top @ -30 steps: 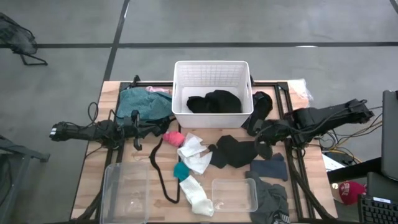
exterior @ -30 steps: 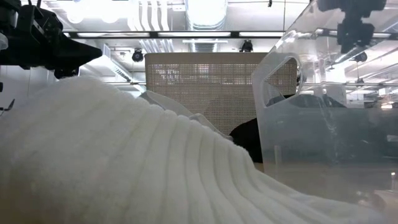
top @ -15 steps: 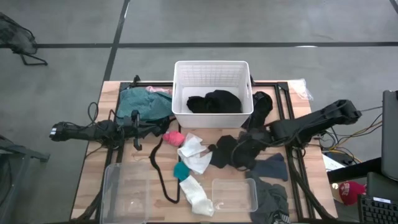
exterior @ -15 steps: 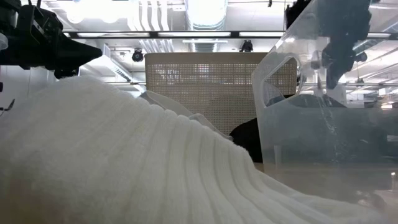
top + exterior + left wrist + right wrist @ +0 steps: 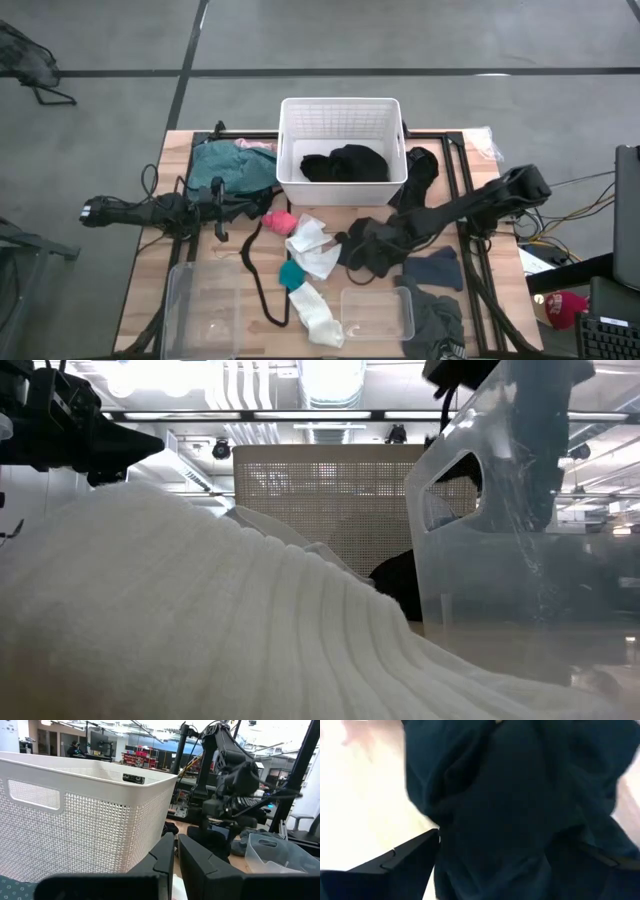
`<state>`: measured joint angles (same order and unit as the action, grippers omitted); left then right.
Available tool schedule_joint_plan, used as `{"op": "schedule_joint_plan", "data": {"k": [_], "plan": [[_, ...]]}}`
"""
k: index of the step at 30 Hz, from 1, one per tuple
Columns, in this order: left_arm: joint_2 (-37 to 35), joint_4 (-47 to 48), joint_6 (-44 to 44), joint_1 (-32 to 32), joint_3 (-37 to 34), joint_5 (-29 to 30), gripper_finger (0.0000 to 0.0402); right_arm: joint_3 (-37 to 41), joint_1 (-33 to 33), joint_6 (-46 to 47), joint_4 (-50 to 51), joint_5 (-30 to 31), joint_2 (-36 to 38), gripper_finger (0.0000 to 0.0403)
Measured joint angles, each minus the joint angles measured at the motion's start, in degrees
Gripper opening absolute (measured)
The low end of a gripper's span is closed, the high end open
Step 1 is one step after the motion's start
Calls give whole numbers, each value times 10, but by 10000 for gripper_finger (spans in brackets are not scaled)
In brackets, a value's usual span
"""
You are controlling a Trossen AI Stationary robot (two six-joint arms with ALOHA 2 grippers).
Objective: Pick & Place Cloths
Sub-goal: Put the black boxer into the right transparent bin
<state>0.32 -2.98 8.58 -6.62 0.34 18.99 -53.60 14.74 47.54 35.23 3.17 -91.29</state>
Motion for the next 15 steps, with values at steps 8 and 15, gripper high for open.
{"op": "schedule_joint_plan", "data": {"k": [8,15], "plan": [[0,0,0,0,0,0,30,-1,0,19,-9,-2,-75,326],[0,0,0,0,0,0,30,-16,-1,18,-10,-16,-90,214]]}}
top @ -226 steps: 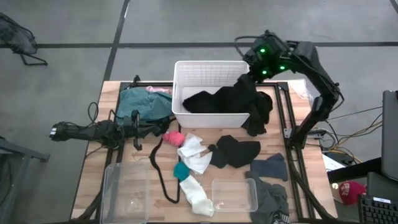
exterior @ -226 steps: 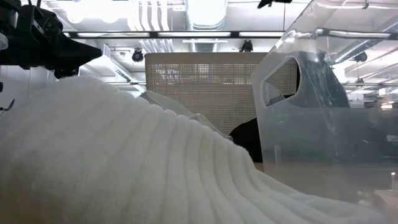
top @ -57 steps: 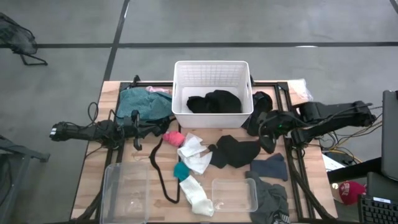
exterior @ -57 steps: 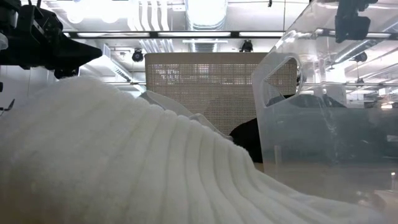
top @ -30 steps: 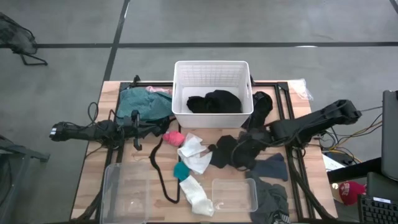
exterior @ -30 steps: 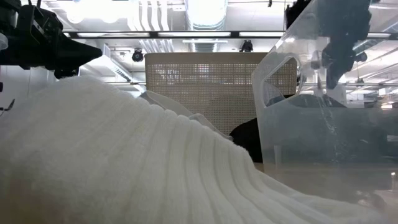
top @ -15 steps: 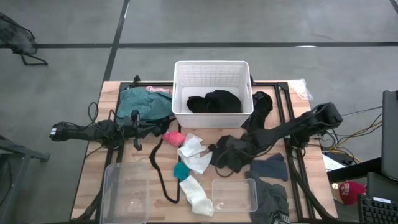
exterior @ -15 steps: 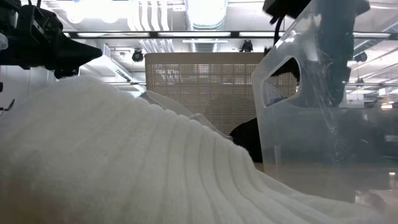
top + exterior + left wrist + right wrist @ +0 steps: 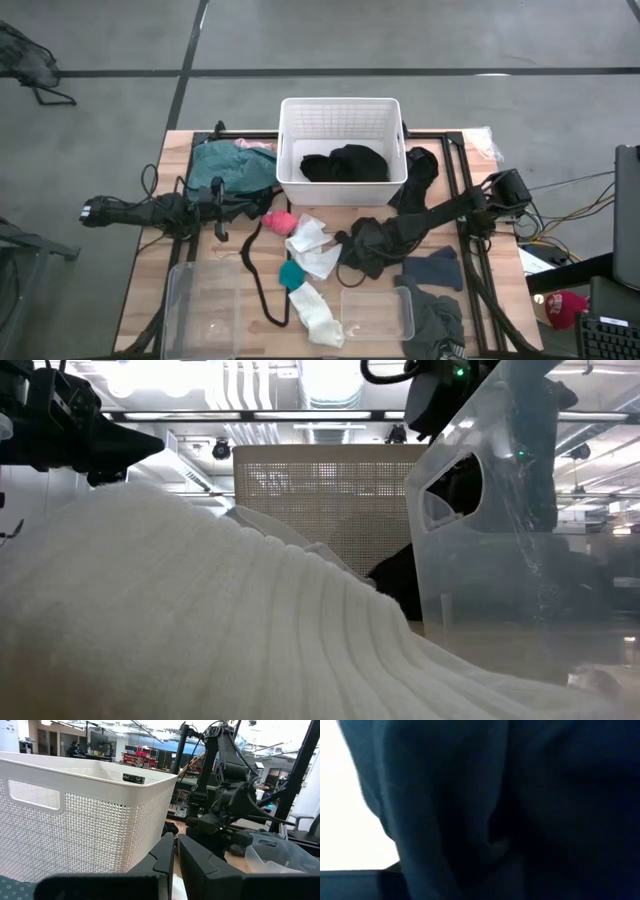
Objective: Pick & Place Cloths
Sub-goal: Put the black boxer into the right transparent bin
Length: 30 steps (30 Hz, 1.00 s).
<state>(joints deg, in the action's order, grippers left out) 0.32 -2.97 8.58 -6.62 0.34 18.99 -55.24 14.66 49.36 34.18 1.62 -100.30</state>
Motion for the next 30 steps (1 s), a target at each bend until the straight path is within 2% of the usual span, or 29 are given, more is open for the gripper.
{"op": "schedule_joint_plan", "data": {"k": [7,10,14,19,25,30], "plan": [[0,0,0,0,0,0,30,-37,1,0,-3,-12,45,79],[1,0,0,0,0,0,30,-54,1,-2,10,-10,59,35],[4,0,0,0,0,0,30,-83,1,-2,28,-21,88,32],[8,0,0,0,0,0,30,-127,9,-1,62,-50,107,53],[10,0,0,0,0,0,30,-189,41,-33,130,-61,128,42],[10,0,0,0,0,0,30,-232,80,-19,145,-82,143,40]]}}
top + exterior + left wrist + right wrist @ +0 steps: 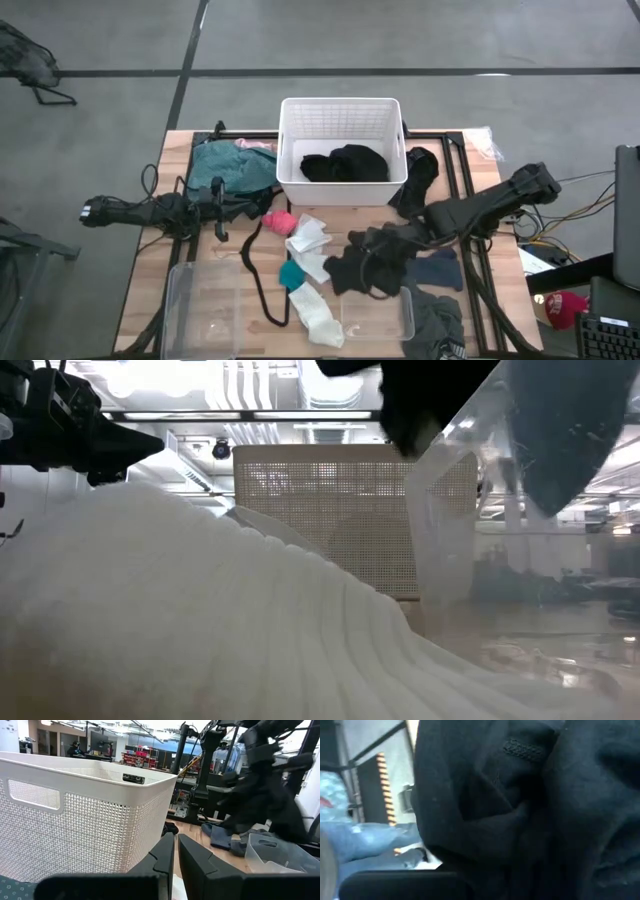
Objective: Pick & Place Cloths
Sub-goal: Put the black boxer into the right transparent bin
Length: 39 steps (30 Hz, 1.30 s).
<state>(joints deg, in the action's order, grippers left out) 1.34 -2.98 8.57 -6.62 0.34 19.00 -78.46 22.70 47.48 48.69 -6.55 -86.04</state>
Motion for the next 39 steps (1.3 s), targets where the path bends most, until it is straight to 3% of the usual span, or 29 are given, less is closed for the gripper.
{"op": "schedule_joint_plan", "data": {"k": [6,14,19,30,39], "plan": [[0,0,0,0,0,0,30,-22,64,58,-25,14,0,53],[0,0,0,0,0,0,30,-14,142,144,-91,40,-3,43],[0,0,0,0,0,0,30,-4,173,186,-88,82,-3,55],[0,0,0,0,0,0,30,53,187,264,-92,143,-5,46],[0,0,0,0,0,0,30,123,193,306,-142,138,-5,61]]}}
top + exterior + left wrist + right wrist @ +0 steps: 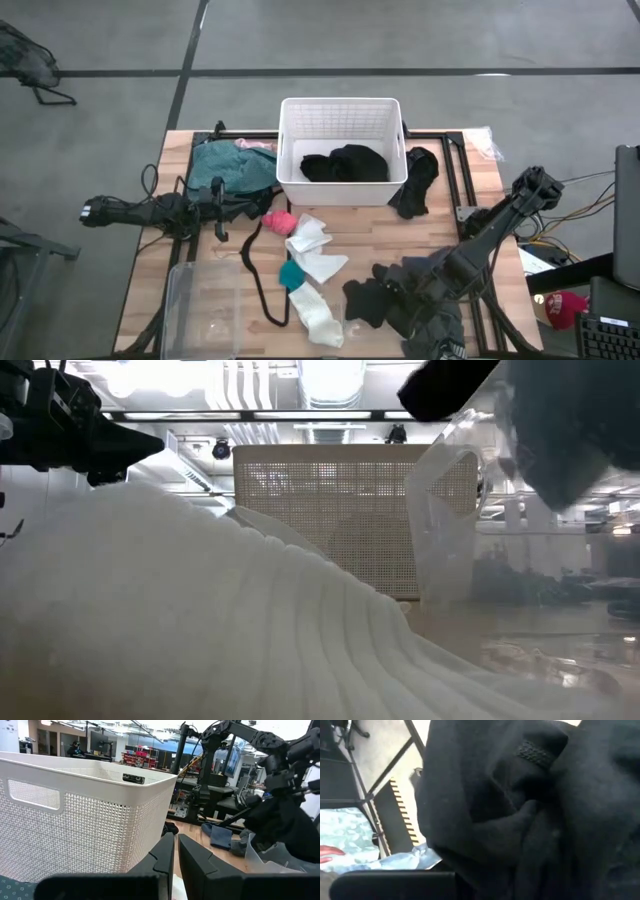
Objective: Pick & Place Cloths
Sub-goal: Put the black boxer into the right transparent bin
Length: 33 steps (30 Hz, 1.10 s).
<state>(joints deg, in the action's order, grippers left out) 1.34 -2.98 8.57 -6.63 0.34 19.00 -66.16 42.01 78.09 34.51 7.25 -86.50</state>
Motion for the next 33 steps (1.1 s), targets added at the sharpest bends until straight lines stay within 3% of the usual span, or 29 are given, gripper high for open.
{"op": "schedule_joint_plan", "data": {"k": [10,20,25,33], "plan": [[0,0,0,0,0,0,30,94,0,-2,-163,-11,0,49],[0,0,0,0,0,0,30,143,4,12,-173,-19,0,83],[0,0,0,0,0,0,30,139,5,-13,-172,-34,0,117],[0,0,0,0,0,0,30,114,8,-66,-176,-39,0,207]]}}
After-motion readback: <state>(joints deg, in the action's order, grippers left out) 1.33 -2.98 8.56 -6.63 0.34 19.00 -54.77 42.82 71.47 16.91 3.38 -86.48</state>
